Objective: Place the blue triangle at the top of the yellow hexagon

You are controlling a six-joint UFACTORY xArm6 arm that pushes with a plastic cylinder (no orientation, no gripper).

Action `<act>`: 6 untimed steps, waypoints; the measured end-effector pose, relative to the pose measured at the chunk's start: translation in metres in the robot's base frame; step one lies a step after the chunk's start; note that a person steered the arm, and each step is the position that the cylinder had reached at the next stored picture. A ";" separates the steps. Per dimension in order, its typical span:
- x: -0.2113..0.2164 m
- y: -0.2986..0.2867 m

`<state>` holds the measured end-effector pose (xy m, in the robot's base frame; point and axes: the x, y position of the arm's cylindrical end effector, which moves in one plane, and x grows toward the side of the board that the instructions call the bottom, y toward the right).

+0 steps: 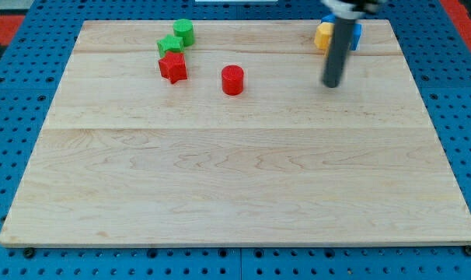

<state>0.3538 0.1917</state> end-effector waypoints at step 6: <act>-0.163 0.008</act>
